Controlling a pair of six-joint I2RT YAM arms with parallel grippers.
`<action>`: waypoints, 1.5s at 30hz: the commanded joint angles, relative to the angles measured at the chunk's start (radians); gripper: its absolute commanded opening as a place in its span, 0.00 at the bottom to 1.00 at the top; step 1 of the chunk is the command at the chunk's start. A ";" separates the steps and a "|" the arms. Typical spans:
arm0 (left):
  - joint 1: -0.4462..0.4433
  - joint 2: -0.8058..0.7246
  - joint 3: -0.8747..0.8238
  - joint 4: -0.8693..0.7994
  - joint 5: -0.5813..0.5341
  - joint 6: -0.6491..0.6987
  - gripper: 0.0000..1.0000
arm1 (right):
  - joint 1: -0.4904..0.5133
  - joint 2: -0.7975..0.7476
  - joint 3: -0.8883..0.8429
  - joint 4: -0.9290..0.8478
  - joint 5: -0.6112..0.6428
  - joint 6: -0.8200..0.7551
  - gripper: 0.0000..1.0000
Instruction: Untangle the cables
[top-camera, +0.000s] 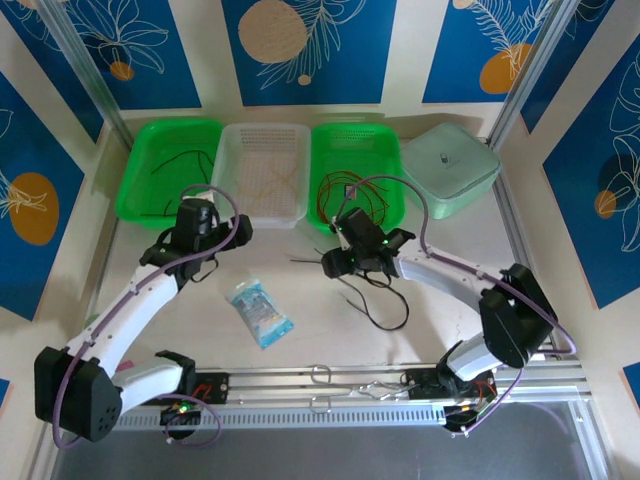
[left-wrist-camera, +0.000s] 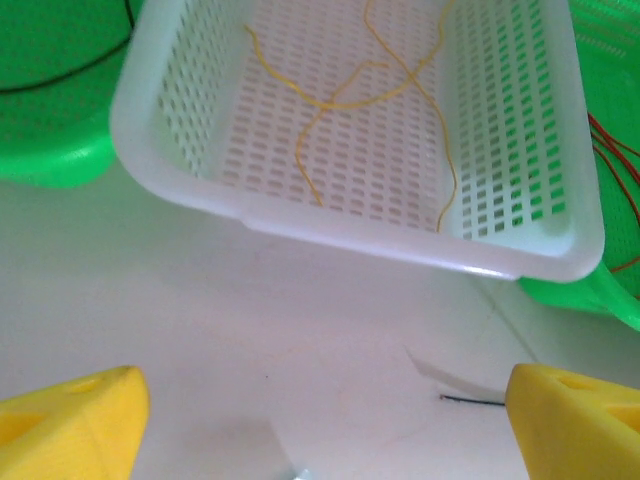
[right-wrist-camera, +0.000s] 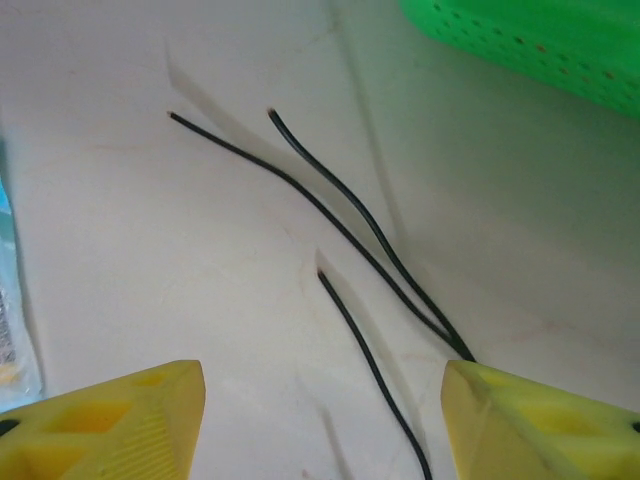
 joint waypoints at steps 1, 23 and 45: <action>-0.024 -0.019 -0.006 0.022 0.015 -0.038 0.91 | 0.016 0.050 0.008 0.141 0.003 -0.080 0.63; -0.025 -0.044 0.002 0.035 0.044 -0.067 0.91 | 0.007 0.327 0.141 0.170 0.123 -0.254 0.52; -0.026 -0.033 0.082 0.039 0.114 -0.081 0.93 | 0.079 0.077 0.044 0.102 0.156 -0.223 0.00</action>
